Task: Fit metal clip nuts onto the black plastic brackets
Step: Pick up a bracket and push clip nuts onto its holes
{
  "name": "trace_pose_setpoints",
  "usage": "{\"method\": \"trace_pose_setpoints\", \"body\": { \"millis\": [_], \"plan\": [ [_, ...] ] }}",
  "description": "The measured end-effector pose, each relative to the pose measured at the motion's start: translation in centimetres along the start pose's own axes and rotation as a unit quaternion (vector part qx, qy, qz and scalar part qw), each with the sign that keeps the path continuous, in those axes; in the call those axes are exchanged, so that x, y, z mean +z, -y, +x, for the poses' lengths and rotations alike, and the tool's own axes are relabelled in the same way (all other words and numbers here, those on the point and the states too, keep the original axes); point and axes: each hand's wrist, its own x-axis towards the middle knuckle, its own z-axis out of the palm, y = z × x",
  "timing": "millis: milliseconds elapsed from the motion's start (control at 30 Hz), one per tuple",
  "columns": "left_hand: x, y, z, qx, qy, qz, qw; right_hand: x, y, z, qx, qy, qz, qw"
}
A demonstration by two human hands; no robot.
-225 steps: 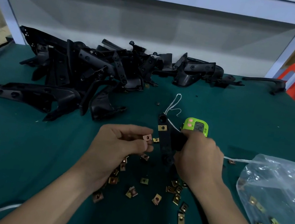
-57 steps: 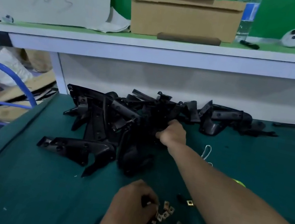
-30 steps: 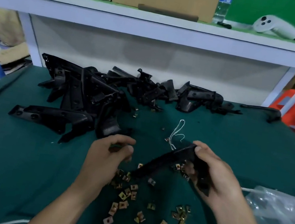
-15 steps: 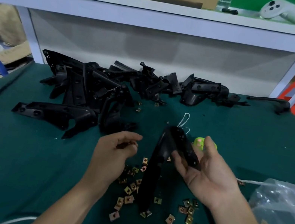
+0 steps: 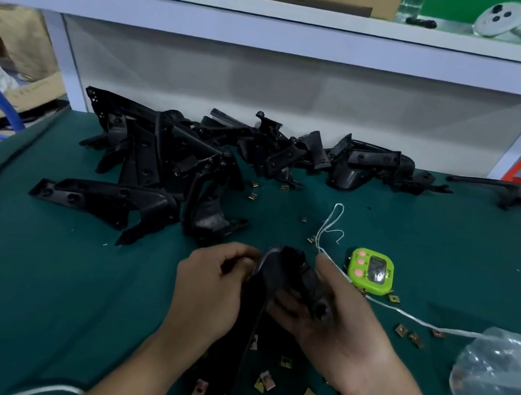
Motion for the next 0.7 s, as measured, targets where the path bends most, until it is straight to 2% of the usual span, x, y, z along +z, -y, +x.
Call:
{"method": "trace_pose_setpoints", "body": {
  "millis": [133,233,333,433,500,600,667,700],
  "plan": [
    [0.0,0.2,-0.1,0.012,-0.033,0.044,0.998,0.0,0.1,-0.5,0.038,0.04,-0.024,0.998],
    [0.1,0.4,-0.2,0.02,-0.056,0.049,0.997,0.1,0.5,-0.8,0.026,0.067,-0.081,0.994],
    [0.2,0.6,-0.2,0.019,-0.048,0.028,0.998,0.2,2.0,-1.2,-0.013,-0.021,-0.094,0.995],
    [0.2,0.9,-0.2,0.014,-0.014,0.02,1.0,0.4,5.3,-2.4,-0.099,-0.101,-0.135,0.981],
    [0.1,0.9,-0.1,0.002,-0.003,0.009,1.0,1.0,7.6,-3.8,-0.164,-0.111,-0.223,0.955],
    [0.0,0.8,0.3,-0.018,-0.009,0.014,1.0,3.3,10.0,-6.3,-0.215,-0.11,-0.377,0.894],
    [-0.1,0.8,0.3,-0.029,-0.013,0.022,0.999,5.0,10.1,-7.0,-0.232,-0.117,-0.488,0.833],
    [-0.2,0.7,0.2,-0.035,-0.012,0.018,0.999,5.6,9.5,-7.1,-0.23,-0.117,-0.555,0.791]
  ]
}}
